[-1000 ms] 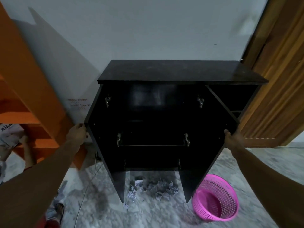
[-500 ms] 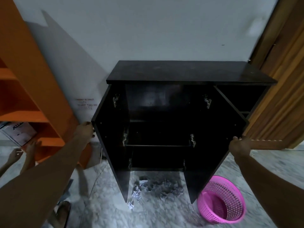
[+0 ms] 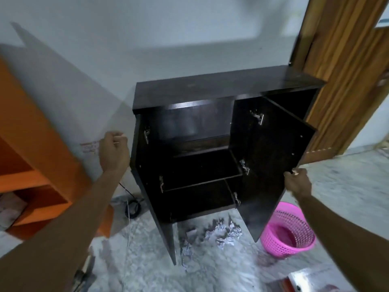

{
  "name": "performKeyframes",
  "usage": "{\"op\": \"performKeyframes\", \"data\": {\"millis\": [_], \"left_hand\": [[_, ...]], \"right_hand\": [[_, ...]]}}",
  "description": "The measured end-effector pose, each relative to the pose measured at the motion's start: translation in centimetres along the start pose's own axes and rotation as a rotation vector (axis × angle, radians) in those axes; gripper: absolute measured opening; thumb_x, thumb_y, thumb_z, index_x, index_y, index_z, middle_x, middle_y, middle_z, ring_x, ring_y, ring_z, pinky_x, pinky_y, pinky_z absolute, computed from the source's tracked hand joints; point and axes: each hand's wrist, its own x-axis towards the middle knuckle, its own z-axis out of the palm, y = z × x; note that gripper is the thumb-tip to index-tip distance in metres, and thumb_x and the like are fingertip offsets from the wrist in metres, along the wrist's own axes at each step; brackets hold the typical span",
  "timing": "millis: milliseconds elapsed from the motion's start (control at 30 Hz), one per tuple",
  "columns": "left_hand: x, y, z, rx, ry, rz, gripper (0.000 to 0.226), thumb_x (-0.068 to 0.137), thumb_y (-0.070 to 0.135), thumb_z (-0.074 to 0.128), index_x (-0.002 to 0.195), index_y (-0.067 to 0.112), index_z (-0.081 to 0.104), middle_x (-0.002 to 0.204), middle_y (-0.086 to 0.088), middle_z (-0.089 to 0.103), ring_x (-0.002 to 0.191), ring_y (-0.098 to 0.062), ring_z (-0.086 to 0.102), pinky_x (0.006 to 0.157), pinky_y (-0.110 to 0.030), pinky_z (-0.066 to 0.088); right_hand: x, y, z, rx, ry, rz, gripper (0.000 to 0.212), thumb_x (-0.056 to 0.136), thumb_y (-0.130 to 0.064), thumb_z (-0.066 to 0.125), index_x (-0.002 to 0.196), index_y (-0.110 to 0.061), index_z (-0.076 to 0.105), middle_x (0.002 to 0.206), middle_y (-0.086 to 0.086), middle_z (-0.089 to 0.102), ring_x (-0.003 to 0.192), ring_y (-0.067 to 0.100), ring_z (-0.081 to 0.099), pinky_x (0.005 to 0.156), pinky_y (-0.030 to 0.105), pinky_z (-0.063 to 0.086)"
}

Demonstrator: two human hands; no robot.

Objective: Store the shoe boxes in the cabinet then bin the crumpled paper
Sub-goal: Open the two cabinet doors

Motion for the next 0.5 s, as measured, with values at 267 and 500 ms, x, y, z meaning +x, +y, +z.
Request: {"op": "performKeyframes", "data": {"millis": [267,500], "left_hand": [[-4.2,8.6,7.1,-0.218,-0.404,0.382,0.016,0.096,0.021,0.064,0.111,0.016,0.068,0.111,-0.001,0.067,0.092,-0.008,0.064,0.082,-0.017,0.050],[-14.8,8.2,17.2,-0.160,-0.841,0.408,0.018,0.094,0.025,0.067,0.111,0.021,0.068,0.111,-0.001,0.068,0.098,-0.010,0.066,0.088,-0.028,0.054]], "right_hand": [[-6.5,2.6,0.4,0.126,0.021,0.036,0.036,0.101,-0.022,0.057,0.133,-0.007,0.050,0.124,0.022,0.067,0.111,0.039,0.064,0.095,0.043,0.049],[-8.8,8.4,-2.5,0.203,0.145,0.152,0.034,0.101,-0.014,0.055,0.135,-0.009,0.052,0.121,0.021,0.067,0.115,0.038,0.062,0.090,0.032,0.046]]}}
